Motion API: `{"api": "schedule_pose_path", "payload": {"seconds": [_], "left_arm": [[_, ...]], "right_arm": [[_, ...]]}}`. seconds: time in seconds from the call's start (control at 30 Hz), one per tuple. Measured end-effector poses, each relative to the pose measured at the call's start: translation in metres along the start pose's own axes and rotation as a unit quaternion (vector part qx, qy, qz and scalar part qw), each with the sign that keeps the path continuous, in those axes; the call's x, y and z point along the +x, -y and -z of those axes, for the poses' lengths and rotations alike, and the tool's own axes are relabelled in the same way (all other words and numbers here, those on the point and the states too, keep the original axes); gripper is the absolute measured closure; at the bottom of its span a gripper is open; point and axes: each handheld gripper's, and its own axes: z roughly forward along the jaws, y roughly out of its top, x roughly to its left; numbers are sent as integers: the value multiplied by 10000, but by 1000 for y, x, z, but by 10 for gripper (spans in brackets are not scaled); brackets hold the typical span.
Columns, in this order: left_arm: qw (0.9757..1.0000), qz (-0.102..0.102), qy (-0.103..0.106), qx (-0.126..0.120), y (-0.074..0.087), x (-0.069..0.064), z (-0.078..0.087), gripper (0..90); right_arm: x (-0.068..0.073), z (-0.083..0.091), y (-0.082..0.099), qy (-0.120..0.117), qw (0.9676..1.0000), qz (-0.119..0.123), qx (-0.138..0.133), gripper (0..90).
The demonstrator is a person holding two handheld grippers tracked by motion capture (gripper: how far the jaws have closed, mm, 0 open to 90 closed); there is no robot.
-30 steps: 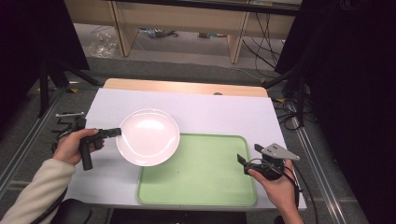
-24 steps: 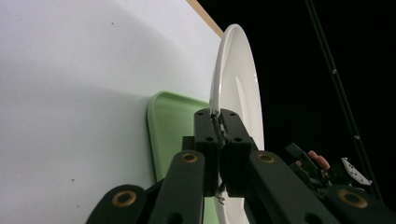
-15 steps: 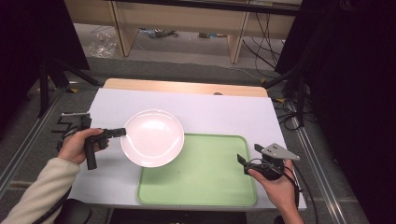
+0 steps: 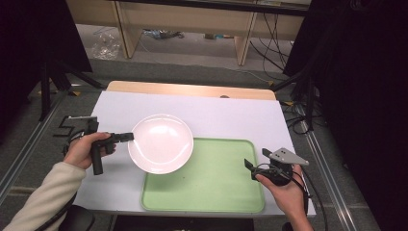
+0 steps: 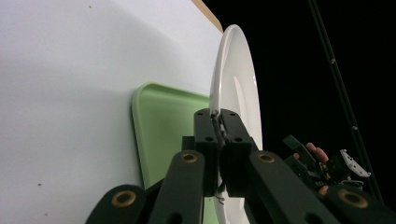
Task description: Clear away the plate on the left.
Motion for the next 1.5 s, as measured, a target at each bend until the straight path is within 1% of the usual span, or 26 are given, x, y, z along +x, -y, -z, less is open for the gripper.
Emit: {"api": "schedule_pose_path", "payload": {"seconds": [0.03,0.1,0.17,0.2,0.23,0.27,0.3,0.37,0.43,0.57,0.63,0.7,0.73,0.8,0.9,0.97,1.03,1.1,1.13,1.17,1.3,1.33,1.37,1.4,1.43,1.5], "left_arm": [[10000,-1,18,-7,1,0,-1,864],[10000,-5,-14,15,1,-1,-2,864],[10000,-43,28,30,1,-1,-3,864],[10000,-12,20,31,1,-2,-4,864],[10000,2,5,55,1,-3,-5,864],[10000,-14,20,63,1,-3,-5,864],[10000,-40,28,50,2,-3,-6,864],[10000,-19,14,77,2,-4,-8,864],[9999,-60,19,88,2,-4,-9,864],[9999,-53,4,101,3,-5,-11,864],[9999,-59,29,117,3,-6,-13,863],[9999,-45,11,158,3,-7,-15,864],[9998,-84,32,152,3,-7,-16,863],[9998,-53,25,178,3,-9,-17,863],[9998,-87,44,173,4,-9,-19,864],[9998,-41,32,197,3,-10,-20,864],[9998,-71,58,186,4,-10,-21,864],[9998,-63,31,211,4,-11,-22,864],[9997,-98,49,207,4,-10,-23,863],[9997,-35,31,232,4,-12,-23,863],[9996,-107,62,240,5,-12,-26,863],[9996,-66,52,267,5,-13,-26,863],[9996,-87,70,241,5,-13,-27,863],[9996,-81,36,280,5,-14,-28,863],[9996,-110,50,273,6,-13,-29,863],[9995,-93,41,308,6,-14,-30,863]], "right_arm": [[0,0,0,0,10000,-1,1,214],[0,0,0,1,10000,-4,-1,214],[0,1,0,-16,10000,-26,34,214],[0,0,0,-13,10000,2,4,214],[0,1,0,14,10000,-16,61,214],[0,0,0,0,10000,0,4,214],[0,0,0,1,10000,7,5,214],[0,0,0,-3,10000,8,7,214],[0,0,0,-4,10000,8,9,214],[0,0,0,-3,10000,8,4,214],[0,1,0,8,10000,-12,66,214],[0,0,0,-3,10000,4,4,214],[0,0,0,-7,10000,8,7,214],[0,0,0,-3,10000,9,9,214],[0,0,0,-8,10000,9,7,214],[0,0,0,-6,10000,7,6,214],[0,0,0,-6,10000,8,5,214],[0,0,0,-8,10000,8,7,214],[0,0,0,-9,10000,7,8,214],[0,0,0,-9,10000,9,8,214],[0,0,0,-8,10000,7,6,214],[0,0,0,-8,10000,9,9,214],[0,0,0,-9,10000,7,7,214],[0,0,0,-9,10000,9,8,214],[0,0,0,-10,10000,7,3,214],[0,0,0,-9,10000,6,3,214]]}}
